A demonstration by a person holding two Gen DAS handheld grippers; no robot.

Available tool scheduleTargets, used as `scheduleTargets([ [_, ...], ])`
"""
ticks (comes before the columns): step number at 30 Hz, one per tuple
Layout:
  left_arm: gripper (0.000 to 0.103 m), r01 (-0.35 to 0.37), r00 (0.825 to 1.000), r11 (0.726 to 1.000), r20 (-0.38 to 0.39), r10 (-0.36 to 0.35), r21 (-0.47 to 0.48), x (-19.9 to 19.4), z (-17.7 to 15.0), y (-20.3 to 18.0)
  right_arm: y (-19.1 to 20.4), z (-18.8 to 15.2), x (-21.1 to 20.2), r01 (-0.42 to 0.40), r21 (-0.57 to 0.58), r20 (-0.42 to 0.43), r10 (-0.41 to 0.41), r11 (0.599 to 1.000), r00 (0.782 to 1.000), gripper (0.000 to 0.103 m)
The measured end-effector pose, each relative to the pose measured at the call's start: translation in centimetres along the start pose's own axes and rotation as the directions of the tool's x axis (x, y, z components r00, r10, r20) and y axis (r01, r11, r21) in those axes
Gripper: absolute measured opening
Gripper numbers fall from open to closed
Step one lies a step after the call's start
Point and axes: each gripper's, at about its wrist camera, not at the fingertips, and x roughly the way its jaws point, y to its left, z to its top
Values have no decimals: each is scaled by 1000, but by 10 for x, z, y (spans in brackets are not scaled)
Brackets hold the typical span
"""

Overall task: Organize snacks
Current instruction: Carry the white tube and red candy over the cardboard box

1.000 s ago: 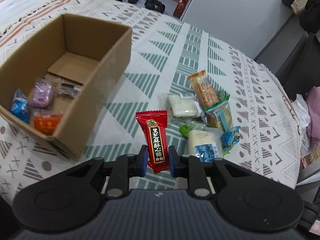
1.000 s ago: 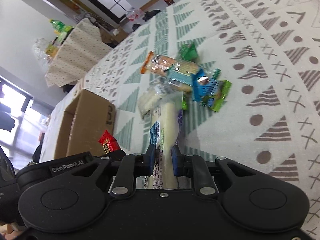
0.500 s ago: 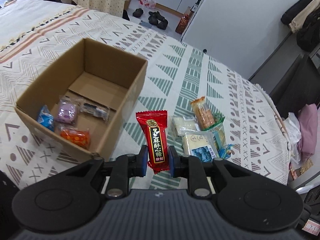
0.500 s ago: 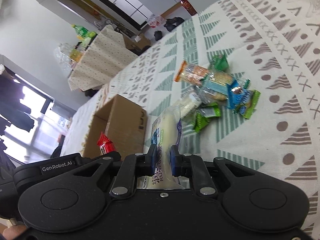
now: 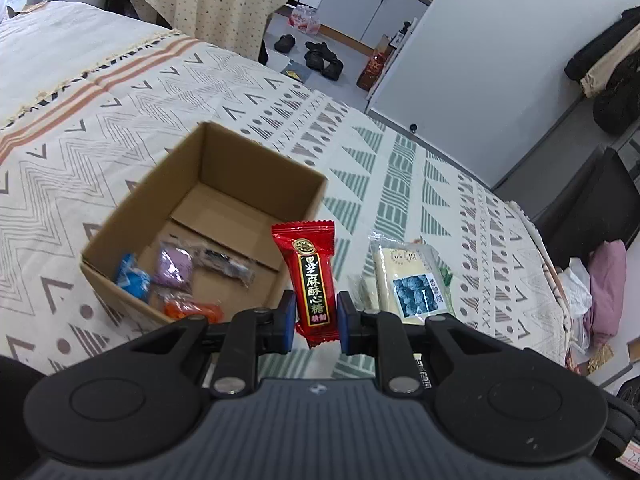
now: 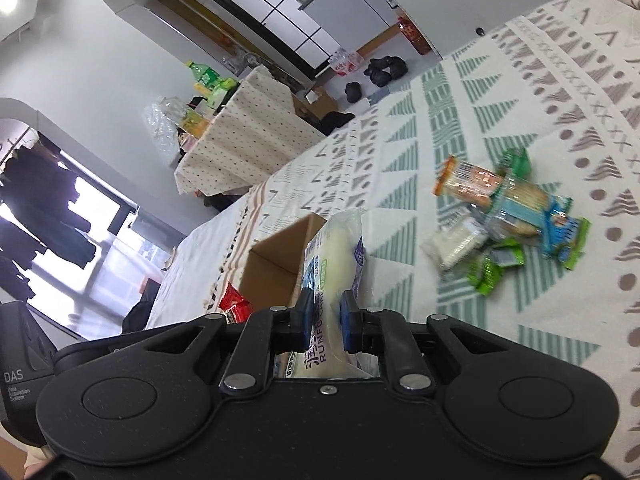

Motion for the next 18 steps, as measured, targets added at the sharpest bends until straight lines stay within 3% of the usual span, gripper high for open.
scheduleTargets([
  [8,20,2,1000,999,6,-2,-47,0,28,28,32,7,18,-17,-26,-3,17,1000,1000,14],
  [18,20,10,1000,995,-16,-11,-102,11,60,59,61,14,43,19,-38,-18,-20,999,1000,14],
])
